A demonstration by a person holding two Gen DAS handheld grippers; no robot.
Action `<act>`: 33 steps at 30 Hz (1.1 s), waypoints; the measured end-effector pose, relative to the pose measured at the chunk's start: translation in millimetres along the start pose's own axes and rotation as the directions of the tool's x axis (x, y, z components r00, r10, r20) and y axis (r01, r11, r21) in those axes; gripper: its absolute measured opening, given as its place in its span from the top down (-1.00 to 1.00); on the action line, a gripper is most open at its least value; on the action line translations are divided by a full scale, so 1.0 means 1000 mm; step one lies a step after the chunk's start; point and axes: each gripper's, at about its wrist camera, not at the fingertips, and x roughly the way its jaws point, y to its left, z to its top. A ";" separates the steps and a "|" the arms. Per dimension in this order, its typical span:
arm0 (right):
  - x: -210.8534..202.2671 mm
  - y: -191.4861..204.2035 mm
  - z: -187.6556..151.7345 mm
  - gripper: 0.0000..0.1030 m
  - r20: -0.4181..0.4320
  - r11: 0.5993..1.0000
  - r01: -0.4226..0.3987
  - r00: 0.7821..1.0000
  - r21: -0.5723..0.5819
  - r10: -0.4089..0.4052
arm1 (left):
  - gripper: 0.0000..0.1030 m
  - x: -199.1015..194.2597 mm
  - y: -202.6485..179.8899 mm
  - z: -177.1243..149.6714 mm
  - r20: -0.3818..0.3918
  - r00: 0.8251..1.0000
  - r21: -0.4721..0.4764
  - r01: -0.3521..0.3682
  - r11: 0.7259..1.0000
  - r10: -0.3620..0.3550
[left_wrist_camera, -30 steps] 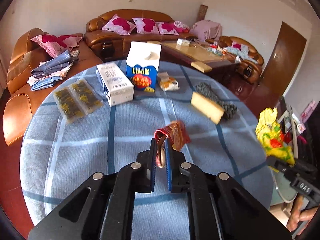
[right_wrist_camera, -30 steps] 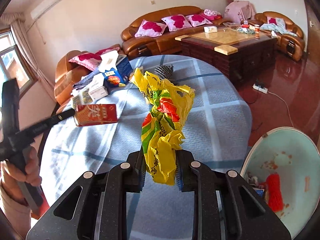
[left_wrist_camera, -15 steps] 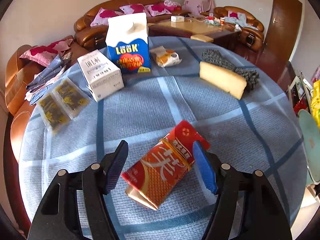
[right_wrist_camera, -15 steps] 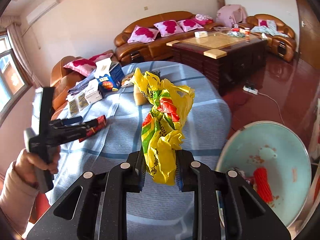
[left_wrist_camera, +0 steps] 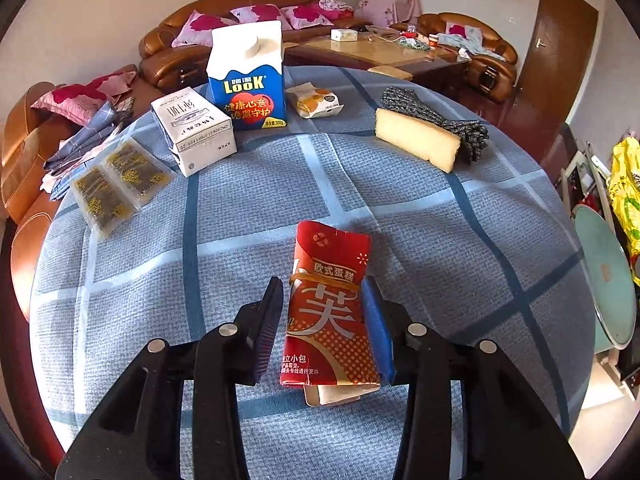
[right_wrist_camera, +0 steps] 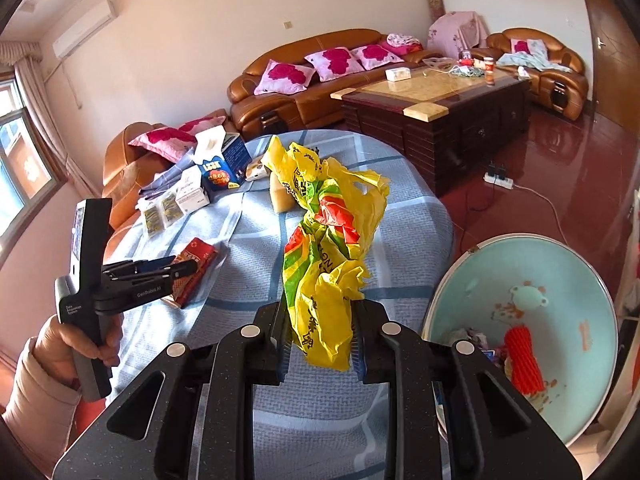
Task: Collect trash
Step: 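Lift the yellow bag with the right tool while the left tool lifts the red wrapper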
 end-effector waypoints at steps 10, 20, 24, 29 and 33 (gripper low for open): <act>-0.030 -0.010 -0.008 0.53 0.044 0.999 0.037 0.998 0.005 -0.037 | 0.64 -0.015 0.004 -0.003 0.057 0.996 -0.038 0.074 0.997 -0.072; -0.044 -0.012 -0.020 0.53 0.052 0.999 0.034 0.998 0.002 -0.034 | 0.63 -0.025 -0.009 -0.018 0.045 0.996 -0.042 0.084 0.996 -0.082; -0.050 -0.017 -0.022 0.53 0.060 0.999 0.041 0.997 0.008 -0.042 | 0.53 -0.019 -0.028 -0.029 0.017 0.996 -0.013 0.092 0.996 -0.091; -0.065 -0.026 -0.028 0.53 0.081 0.998 0.054 0.995 0.020 -0.056 | 0.60 -0.025 -0.033 -0.031 0.052 0.995 -0.079 0.086 0.993 -0.082; -0.074 -0.033 -0.034 0.53 0.086 0.997 0.074 0.993 0.017 -0.075 | 0.60 -0.049 -0.047 -0.027 0.111 0.992 -0.056 0.070 0.996 -0.063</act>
